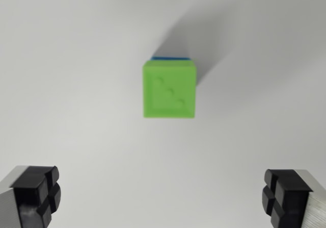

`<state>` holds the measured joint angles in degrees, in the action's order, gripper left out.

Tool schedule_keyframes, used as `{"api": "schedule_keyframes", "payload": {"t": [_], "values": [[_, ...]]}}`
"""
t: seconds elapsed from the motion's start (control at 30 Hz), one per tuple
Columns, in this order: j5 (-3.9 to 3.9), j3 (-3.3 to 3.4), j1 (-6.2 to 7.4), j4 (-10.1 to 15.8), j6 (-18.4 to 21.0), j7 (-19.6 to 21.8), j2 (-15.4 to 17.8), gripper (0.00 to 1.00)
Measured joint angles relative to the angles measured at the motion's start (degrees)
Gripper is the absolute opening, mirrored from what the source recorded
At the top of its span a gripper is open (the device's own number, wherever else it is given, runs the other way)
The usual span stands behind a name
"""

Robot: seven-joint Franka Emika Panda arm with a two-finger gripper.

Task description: Stack cube

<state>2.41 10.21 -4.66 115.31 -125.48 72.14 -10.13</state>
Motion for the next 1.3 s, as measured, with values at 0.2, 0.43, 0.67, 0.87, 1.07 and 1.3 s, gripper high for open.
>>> {"api": "schedule_keyframes", "payload": {"t": [0.2, 0.43, 0.67, 0.87, 1.07, 1.3], "values": [[-0.42, 0.0, 0.0, -1.8, 3.4, 0.3, 1.6, 1.0], [-0.71, 0.0, 0.0, -3.8, 6.7, 0.5, 3.0, 1.0], [-0.87, 0.0, 0.0, -5.8, 9.5, 0.7, 3.9, 1.0], [-0.97, 0.0, 0.0, -7.2, 11.5, 0.7, 4.4, 1.0], [-1.05, 0.0, 0.0, -8.2, 12.9, 0.8, 4.7, 1.0], [-1.08, 0.0, 0.0, -8.7, 13.4, 0.8, 4.7, 1.0]]}}
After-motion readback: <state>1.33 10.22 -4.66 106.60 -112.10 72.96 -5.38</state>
